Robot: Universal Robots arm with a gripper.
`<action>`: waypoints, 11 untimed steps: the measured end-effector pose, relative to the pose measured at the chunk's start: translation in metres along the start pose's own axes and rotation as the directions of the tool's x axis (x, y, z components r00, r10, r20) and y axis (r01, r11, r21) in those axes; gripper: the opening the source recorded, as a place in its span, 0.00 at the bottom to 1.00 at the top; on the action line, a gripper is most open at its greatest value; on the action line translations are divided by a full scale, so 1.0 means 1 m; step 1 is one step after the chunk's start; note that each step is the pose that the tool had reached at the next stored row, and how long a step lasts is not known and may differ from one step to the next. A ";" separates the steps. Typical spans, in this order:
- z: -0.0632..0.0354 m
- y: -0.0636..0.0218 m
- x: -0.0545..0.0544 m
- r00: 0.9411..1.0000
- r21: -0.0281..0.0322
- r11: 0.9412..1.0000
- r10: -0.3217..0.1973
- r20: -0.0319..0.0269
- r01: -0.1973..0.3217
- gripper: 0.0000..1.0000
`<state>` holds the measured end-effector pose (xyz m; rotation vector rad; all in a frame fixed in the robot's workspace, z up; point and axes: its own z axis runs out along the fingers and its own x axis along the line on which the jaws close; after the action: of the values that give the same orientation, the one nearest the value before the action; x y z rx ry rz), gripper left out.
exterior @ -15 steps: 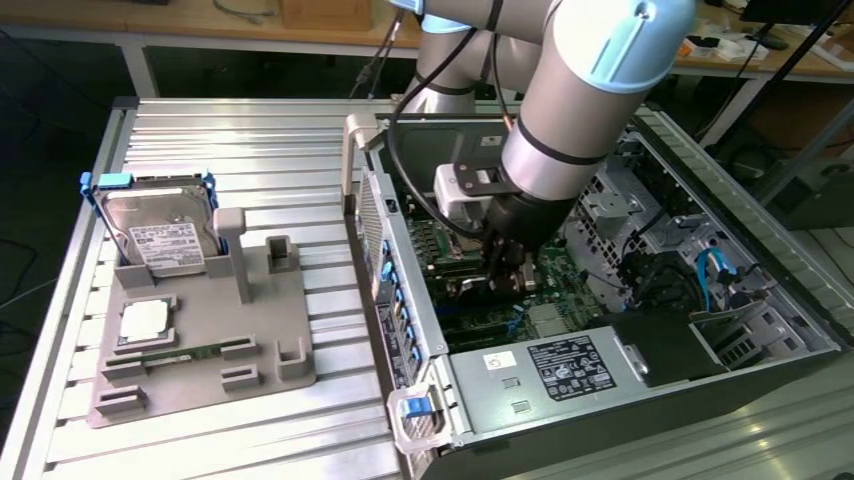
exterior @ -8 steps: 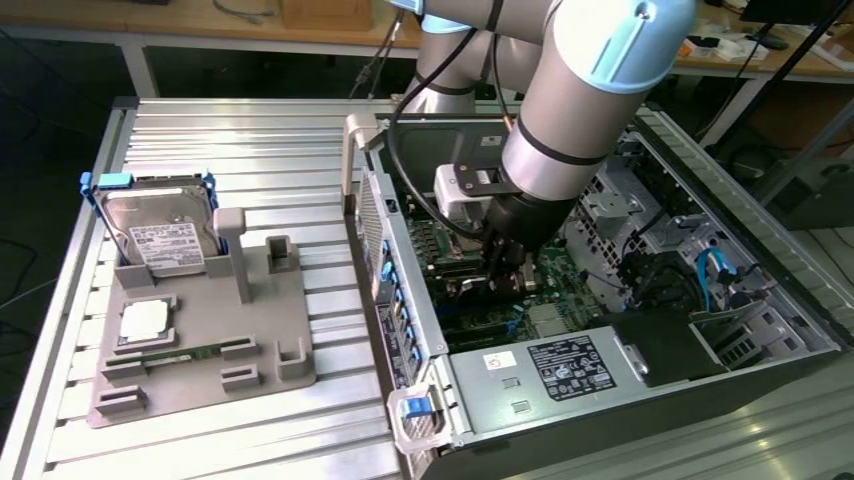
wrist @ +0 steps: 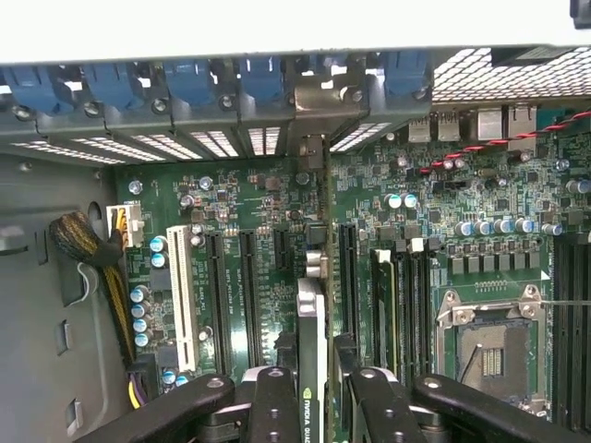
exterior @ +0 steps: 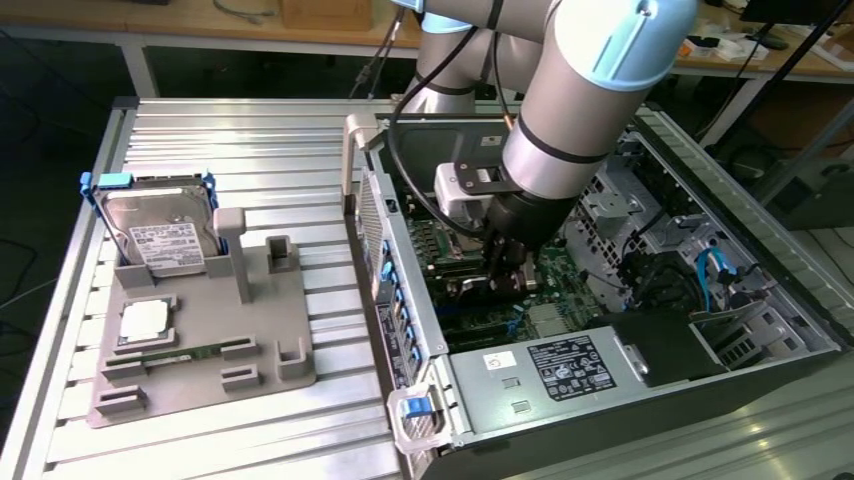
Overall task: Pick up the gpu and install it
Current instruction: 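Insert the gpu into the slot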
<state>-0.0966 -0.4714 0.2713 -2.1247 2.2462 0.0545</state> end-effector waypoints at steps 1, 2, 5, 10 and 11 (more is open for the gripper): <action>-0.0001 0.0000 0.000 1.000 0.000 1.000 0.000 0.000 0.000 0.27; -0.0001 0.0000 0.000 1.000 0.000 1.000 0.000 0.000 0.000 0.27; -0.0002 0.0002 0.000 1.000 0.000 1.000 0.000 0.000 0.000 0.27; 0.0001 0.0003 0.001 1.000 0.000 1.000 0.000 0.000 0.000 0.27; 0.0002 0.0003 0.001 1.000 0.000 1.000 0.000 0.000 0.000 0.27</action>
<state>-0.0969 -0.4721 0.2711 -2.1250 2.2465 0.0542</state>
